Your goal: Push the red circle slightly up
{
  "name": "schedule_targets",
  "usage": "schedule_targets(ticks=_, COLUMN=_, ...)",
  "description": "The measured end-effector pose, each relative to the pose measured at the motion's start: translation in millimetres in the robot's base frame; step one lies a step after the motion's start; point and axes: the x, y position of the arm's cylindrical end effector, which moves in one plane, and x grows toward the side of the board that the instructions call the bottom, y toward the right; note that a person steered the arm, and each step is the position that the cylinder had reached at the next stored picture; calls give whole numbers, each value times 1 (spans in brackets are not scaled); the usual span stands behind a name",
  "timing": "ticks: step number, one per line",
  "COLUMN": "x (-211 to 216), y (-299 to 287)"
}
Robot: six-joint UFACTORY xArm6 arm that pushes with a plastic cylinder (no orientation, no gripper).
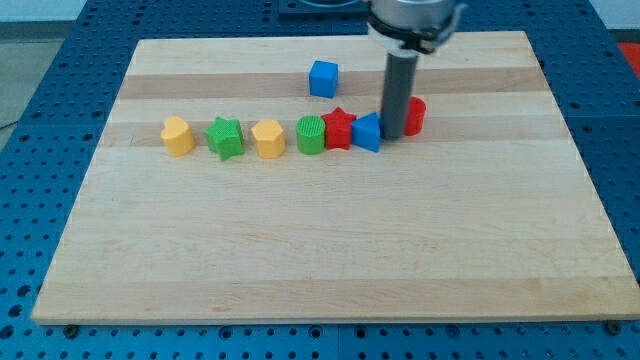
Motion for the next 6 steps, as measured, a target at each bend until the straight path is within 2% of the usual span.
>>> schedule_targets(ticks=1, x=-18, y=-14)
schedule_targets(ticks=2, x=3, y=-14)
schedule_targets(ticks=4, x=71, y=-7)
schedule_targets(ticks=5, x=51, y=41)
schedule_targets(ticks=6, x=2, y=45)
